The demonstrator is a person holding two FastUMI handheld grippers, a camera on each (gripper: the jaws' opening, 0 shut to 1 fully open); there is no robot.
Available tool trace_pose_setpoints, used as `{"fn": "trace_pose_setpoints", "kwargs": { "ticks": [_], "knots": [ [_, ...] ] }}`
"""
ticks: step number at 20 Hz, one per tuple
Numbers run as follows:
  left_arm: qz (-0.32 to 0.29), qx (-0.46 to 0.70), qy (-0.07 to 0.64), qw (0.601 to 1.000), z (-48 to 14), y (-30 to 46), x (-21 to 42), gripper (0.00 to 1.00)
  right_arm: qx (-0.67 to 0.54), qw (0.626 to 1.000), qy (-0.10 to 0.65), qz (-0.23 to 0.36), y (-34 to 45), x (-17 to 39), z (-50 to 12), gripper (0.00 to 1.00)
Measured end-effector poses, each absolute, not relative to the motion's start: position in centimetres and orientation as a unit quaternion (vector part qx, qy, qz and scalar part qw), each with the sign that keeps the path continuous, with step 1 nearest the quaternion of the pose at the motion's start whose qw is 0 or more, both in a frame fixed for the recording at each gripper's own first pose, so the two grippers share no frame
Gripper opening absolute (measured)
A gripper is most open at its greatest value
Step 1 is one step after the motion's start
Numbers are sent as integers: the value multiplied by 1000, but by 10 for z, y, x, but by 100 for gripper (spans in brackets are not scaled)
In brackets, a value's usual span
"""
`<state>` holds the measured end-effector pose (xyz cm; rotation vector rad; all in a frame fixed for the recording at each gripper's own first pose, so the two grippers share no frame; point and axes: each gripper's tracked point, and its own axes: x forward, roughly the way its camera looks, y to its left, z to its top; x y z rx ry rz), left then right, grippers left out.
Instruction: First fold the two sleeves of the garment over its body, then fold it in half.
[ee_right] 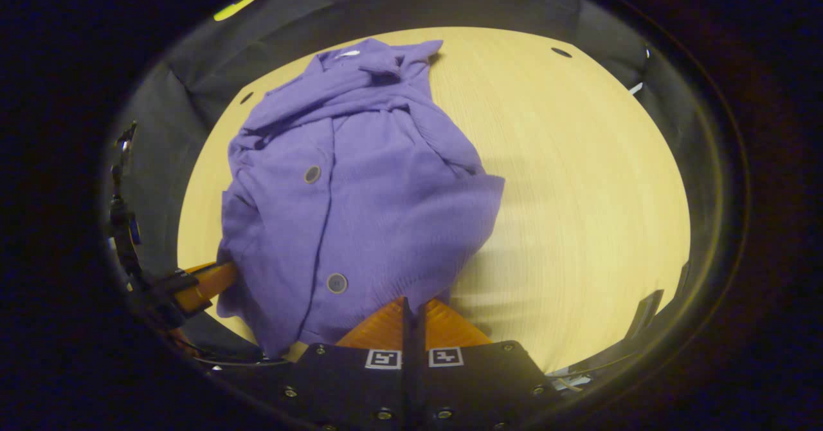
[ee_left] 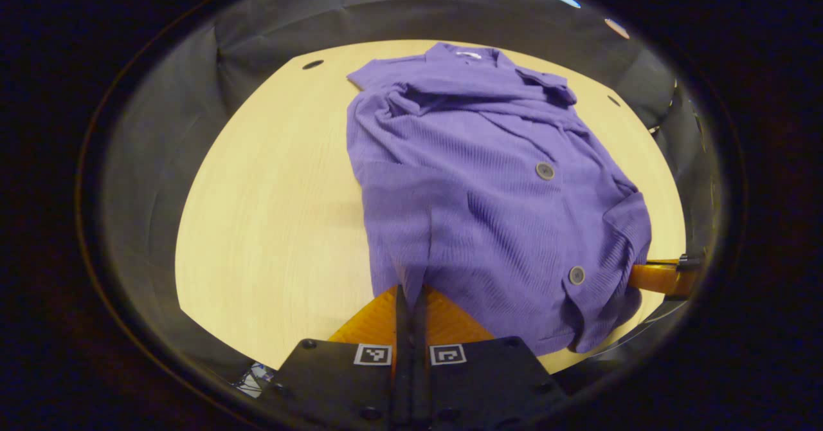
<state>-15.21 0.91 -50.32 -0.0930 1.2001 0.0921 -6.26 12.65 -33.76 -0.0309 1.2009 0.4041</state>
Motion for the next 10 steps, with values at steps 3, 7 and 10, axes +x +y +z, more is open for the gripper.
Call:
{"fn": "trace_pose_setpoints", "kwargs": {
  "ticks": [3,7,10],
  "knots": [
    [49,-53,543,837,-485,10,-129,7,-6,820,536,202,142,-43,-318,1],
    [49,-51,522,850,-471,14,-100,7,12,833,510,212,164,-11,-295,1],
    [51,-52,508,858,-462,21,-80,7,19,844,492,213,173,16,-283,1]
  ]
}}
